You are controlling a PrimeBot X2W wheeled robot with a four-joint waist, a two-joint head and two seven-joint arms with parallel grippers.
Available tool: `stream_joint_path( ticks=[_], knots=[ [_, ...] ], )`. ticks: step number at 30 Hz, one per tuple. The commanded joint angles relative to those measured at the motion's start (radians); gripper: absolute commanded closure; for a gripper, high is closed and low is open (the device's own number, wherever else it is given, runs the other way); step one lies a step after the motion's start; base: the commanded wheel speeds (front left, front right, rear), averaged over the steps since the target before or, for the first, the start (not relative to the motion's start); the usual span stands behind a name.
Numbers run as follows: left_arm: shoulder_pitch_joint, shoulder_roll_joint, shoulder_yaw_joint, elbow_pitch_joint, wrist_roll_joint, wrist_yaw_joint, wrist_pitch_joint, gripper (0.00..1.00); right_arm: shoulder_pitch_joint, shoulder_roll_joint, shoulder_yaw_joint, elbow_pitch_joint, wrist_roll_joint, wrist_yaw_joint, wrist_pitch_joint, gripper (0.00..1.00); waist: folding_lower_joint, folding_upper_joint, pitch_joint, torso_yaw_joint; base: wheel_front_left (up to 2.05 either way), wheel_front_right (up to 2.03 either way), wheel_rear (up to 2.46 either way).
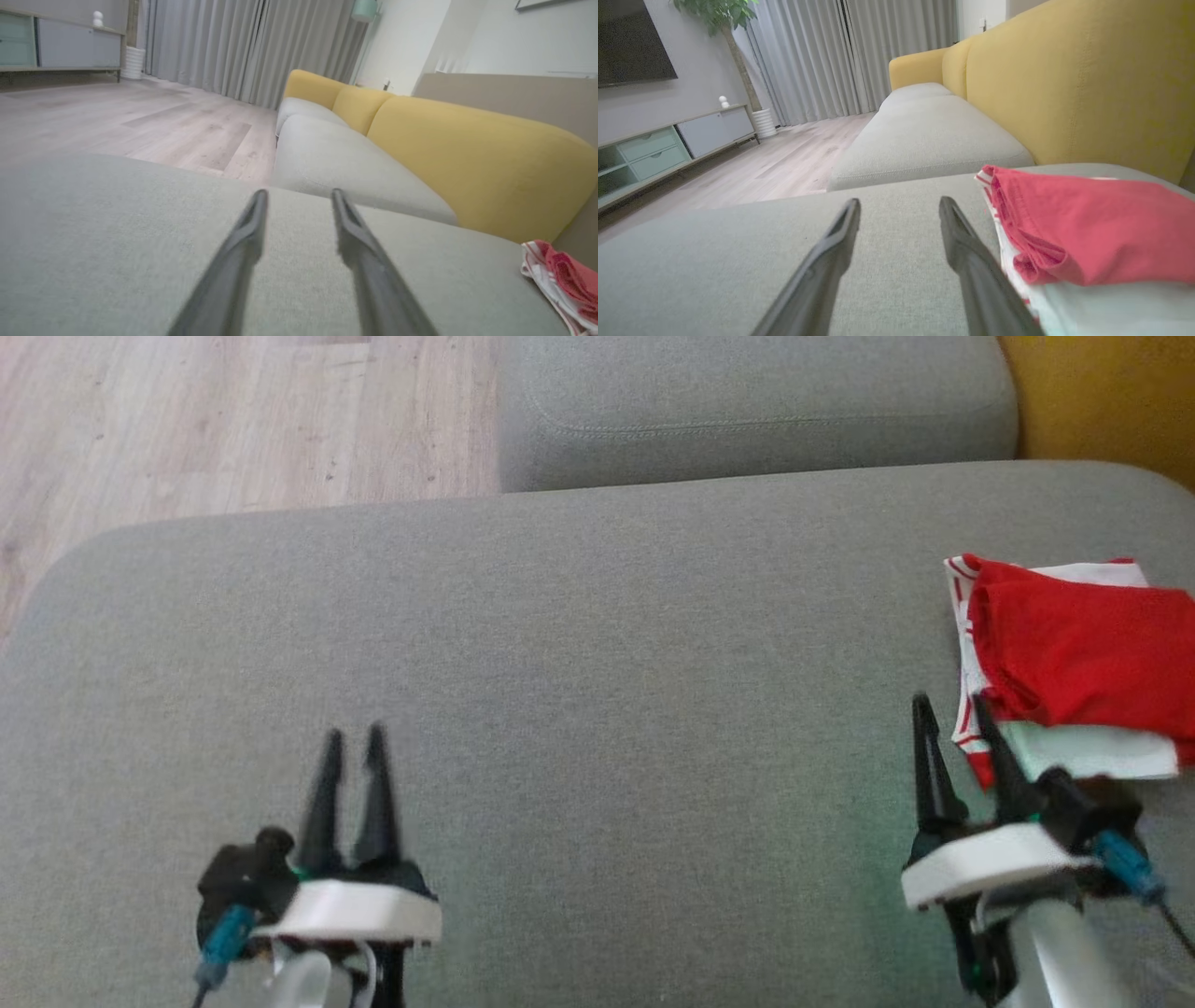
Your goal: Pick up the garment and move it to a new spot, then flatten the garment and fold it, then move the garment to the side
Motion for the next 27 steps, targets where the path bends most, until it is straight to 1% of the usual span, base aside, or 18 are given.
stream_joint_path(
  ticks=[1,5,27],
  knots=[
    [0.007,0.000,-0.001,0.015,0.000,0.000,0.000,1.00,0.007,0.001,0.000,0.015,0.000,0.000,0.000,1.00,0.0000,0.0000,0.000,0.000,0.00,0.00,0.00],
    [0.014,-0.001,0.007,0.025,-0.032,-0.003,0.010,1.00,0.012,0.001,-0.006,0.026,0.037,0.000,0.013,1.00,0.0000,0.0000,0.000,-0.001,0.00,0.00,0.00],
    [0.012,0.001,0.058,0.011,-0.235,-0.022,0.072,1.00,0.016,0.001,-0.024,-0.005,0.278,0.000,0.070,1.00,0.0000,0.0000,-0.001,-0.005,0.00,0.00,0.00]
  ],
)
